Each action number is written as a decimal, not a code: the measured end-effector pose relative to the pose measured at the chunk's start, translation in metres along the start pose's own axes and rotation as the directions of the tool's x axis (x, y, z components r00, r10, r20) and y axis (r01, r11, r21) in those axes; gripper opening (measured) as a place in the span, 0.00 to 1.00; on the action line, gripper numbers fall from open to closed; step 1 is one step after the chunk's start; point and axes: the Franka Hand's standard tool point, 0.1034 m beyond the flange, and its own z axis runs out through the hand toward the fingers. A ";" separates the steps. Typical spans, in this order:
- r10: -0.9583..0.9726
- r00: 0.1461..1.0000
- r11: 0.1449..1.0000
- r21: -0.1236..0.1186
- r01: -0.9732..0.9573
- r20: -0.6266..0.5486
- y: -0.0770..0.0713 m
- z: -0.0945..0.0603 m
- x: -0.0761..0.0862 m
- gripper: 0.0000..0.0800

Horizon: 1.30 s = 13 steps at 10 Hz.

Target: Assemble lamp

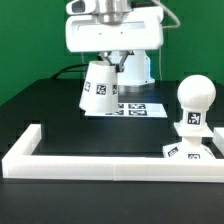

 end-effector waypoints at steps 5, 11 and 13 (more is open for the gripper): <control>0.155 0.986 0.987 0.034 -0.157 0.055 -0.057 -0.045 0.038 0.06; 0.158 0.986 0.987 0.032 -0.160 0.058 -0.058 -0.045 0.038 0.06; 0.186 0.981 0.981 0.039 -0.188 0.055 -0.080 -0.054 0.041 0.06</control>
Offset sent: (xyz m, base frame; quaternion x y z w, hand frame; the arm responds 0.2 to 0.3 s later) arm 0.0480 0.0387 0.0391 0.0240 -0.0457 0.1142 0.9921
